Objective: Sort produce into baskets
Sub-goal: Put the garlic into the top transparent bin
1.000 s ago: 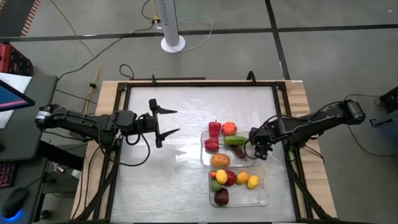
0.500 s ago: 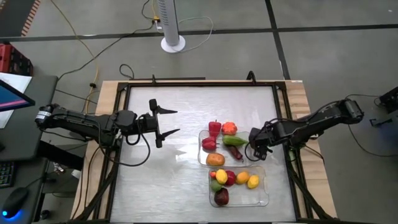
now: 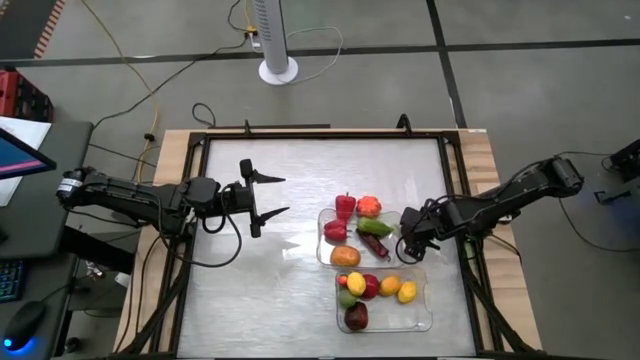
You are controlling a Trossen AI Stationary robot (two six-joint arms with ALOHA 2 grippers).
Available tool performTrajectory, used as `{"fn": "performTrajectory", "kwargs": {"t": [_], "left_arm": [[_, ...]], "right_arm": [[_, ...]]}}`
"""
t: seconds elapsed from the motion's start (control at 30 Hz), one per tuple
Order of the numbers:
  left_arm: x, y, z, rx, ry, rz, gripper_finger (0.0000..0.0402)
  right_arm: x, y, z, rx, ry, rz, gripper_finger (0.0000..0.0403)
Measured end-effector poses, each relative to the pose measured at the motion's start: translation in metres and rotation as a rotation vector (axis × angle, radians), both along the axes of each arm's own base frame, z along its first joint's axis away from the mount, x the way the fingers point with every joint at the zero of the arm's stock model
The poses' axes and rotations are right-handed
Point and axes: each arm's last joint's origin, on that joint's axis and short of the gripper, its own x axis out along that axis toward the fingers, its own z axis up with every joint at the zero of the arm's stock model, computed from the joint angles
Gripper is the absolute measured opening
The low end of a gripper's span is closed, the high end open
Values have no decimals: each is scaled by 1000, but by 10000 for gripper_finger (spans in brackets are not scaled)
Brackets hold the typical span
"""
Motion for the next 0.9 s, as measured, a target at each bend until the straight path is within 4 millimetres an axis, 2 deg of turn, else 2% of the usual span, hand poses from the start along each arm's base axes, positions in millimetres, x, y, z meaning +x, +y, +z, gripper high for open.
{"fn": "performTrajectory", "kwargs": {"t": [0.17,0.37,0.63,0.9], "left_arm": [[0,0,0,1,0,0,313],[0,0,0,2,0,0,313],[0,0,0,3,2,-1,313],[0,0,0,3,1,-1,313]], "right_arm": [[1,-4,0,-20,4,6,374],[6,-4,-9,-41,51,-1,377],[17,-4,-31,-94,156,15,333],[16,-4,-29,-91,148,22,249]]}}
